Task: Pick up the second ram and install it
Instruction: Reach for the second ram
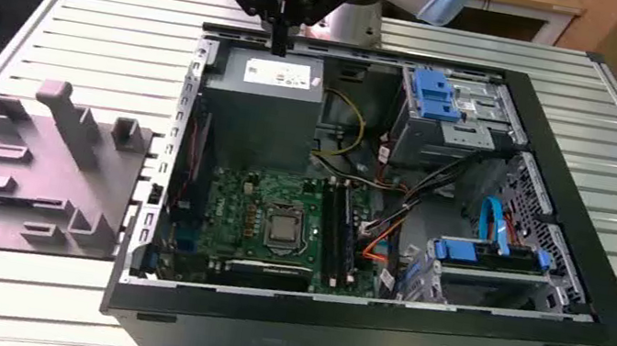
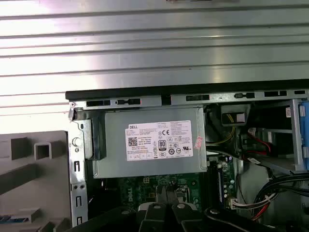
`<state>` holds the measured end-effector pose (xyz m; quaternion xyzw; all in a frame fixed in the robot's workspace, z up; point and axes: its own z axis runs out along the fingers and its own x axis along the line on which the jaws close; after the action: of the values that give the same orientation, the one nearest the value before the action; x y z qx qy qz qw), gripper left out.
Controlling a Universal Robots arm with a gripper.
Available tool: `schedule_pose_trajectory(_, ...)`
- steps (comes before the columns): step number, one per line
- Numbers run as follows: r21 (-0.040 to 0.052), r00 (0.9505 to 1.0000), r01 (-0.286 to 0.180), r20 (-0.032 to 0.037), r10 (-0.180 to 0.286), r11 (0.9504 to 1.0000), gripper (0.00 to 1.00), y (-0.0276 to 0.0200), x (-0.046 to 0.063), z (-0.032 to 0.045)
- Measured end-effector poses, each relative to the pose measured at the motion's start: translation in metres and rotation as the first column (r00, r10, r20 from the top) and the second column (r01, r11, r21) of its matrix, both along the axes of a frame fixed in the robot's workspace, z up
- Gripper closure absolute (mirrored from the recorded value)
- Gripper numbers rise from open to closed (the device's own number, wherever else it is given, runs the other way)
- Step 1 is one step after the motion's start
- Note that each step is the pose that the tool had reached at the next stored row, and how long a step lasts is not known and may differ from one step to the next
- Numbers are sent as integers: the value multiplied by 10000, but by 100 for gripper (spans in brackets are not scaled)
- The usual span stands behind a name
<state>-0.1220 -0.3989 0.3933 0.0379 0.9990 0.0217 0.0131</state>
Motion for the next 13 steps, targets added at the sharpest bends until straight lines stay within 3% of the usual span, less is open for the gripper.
schedule_pose_trajectory(13, 0, 10000, 1, 0, -1, 10000, 90, 0, -14, 0)
